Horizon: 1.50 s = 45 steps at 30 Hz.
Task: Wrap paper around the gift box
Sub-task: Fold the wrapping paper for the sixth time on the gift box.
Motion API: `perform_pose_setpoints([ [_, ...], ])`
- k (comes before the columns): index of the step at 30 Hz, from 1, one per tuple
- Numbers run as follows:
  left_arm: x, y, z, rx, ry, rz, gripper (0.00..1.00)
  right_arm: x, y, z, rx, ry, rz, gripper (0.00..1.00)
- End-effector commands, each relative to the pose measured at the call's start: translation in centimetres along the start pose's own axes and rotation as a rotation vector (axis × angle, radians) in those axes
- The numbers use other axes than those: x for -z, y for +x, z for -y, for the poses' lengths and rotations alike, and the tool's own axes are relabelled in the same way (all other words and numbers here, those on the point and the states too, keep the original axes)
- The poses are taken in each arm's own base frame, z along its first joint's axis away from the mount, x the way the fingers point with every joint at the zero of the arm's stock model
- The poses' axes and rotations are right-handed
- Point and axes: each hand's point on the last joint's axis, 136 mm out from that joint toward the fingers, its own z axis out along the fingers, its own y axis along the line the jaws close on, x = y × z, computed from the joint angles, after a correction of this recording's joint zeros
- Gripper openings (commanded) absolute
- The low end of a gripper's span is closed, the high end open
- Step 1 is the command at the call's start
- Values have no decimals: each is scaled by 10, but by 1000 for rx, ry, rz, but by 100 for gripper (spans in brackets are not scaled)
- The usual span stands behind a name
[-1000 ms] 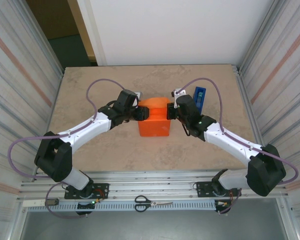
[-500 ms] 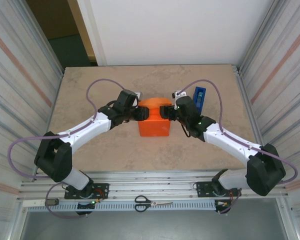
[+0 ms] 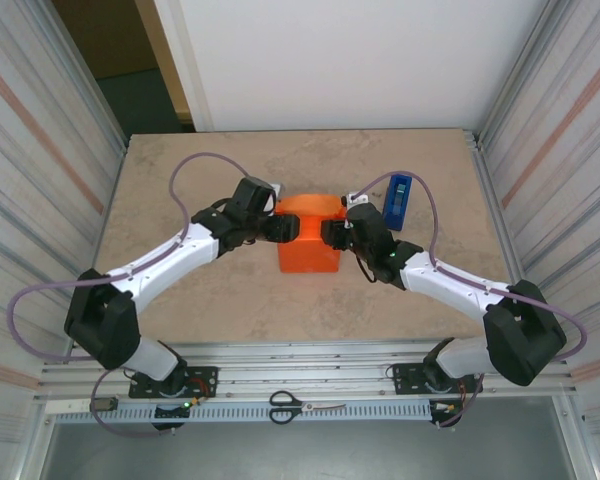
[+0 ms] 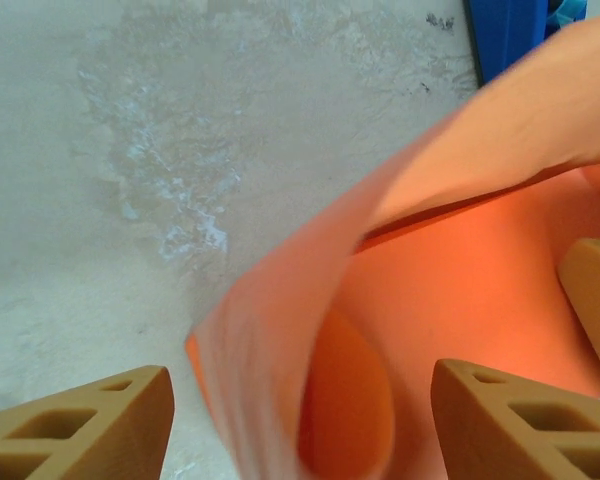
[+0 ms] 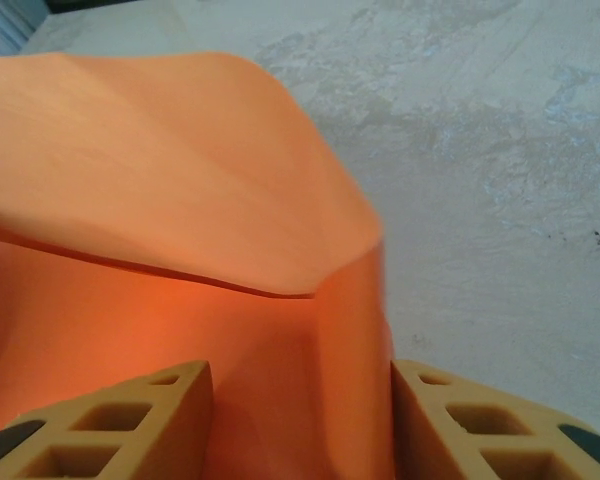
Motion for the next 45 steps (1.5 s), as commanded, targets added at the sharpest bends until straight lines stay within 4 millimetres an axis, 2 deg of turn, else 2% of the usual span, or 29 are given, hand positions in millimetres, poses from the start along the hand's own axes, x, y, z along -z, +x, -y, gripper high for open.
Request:
perform_pose_setpoints([
  [1,25,-13,-8,-36,-64,65,64,0,32,22,22,88,-96,48],
  [7,18,-6,-14,12,-91,103,49,1,31,19,26,85,-94,48],
  [10,19,-11,-7,-21,-115,148,46,2,32,18,30,86,-98,48],
  [13,16,-10,-1,-48,-138,174,48,4,32,19,30,91,-97,48],
  [21,3,1,-15,-42,-213,173,35,6,32,18,30,93,-97,48],
  [25,-2,5,-19,-29,-229,169,21,6,32,18,30,98,-97,47],
  [32,-3,2,-12,-15,-191,178,10,7,32,17,33,97,-98,47],
  [35,0,-1,-8,0,-177,191,0,7,32,17,35,96,-98,47],
  [42,7,-5,-4,18,-171,203,0,7,31,17,37,99,-98,47],
  [43,9,-6,-4,19,-172,204,14,7,32,16,38,98,-101,47],
  [44,11,-8,-4,20,-177,208,19,7,31,17,38,100,-99,47],
  [45,14,-12,-4,15,-182,218,16,7,31,16,39,99,-99,47],
])
